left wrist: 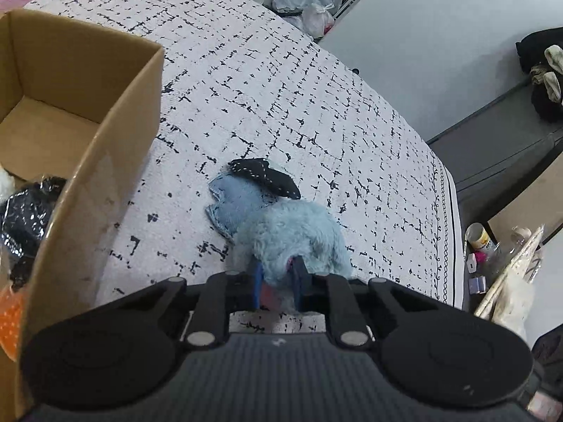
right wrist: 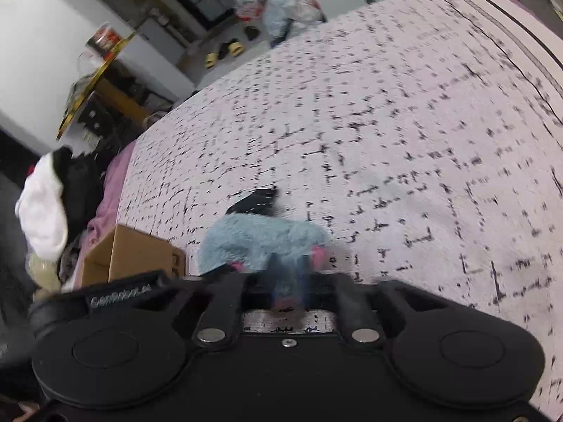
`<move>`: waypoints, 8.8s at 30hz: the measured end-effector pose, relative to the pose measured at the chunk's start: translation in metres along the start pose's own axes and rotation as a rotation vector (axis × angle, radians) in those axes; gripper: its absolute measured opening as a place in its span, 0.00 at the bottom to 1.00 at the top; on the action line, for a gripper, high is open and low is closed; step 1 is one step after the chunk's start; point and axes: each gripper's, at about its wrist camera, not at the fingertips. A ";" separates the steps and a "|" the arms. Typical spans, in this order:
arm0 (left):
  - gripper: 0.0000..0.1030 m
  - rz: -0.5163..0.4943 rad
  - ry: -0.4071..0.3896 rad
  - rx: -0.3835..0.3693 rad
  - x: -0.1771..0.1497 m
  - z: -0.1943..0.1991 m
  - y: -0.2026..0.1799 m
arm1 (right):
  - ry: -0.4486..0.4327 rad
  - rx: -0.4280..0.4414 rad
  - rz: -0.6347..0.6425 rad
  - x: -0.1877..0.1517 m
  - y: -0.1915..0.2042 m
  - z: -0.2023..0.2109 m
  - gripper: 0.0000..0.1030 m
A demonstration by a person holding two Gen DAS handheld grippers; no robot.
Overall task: Organize soft objects
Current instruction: 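Close the right tool on the grey-pink plush, then lift the grey-pink plush with the right tool and carry it over the box, then open the right tool to drop the plush into the box, then move both tools toward the blue denim sock on the bed, then grasp the denim sock with the left tool while the right tool grasps its black trim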
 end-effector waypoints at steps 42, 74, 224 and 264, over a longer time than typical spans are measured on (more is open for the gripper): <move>0.14 -0.027 -0.146 -0.120 -0.014 0.162 0.031 | -0.112 0.104 0.089 -0.047 0.116 0.063 0.37; 0.14 0.067 -0.195 -0.037 0.039 0.184 0.143 | -0.049 0.136 0.167 -0.071 0.213 -0.023 0.41; 0.57 0.011 -0.051 0.333 0.031 -0.053 -0.025 | 0.245 0.051 0.127 0.092 0.024 -0.083 0.76; 0.24 -0.104 -0.113 0.137 -0.018 0.038 -0.048 | -0.005 -0.020 0.121 0.036 0.040 0.010 0.20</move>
Point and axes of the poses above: each gripper's, at about its wrist camera, not at the fingertips, and z roughly against the way its jaws point, y to its left, x to its top, and after that the axes turned 9 degrees about y, right-handed
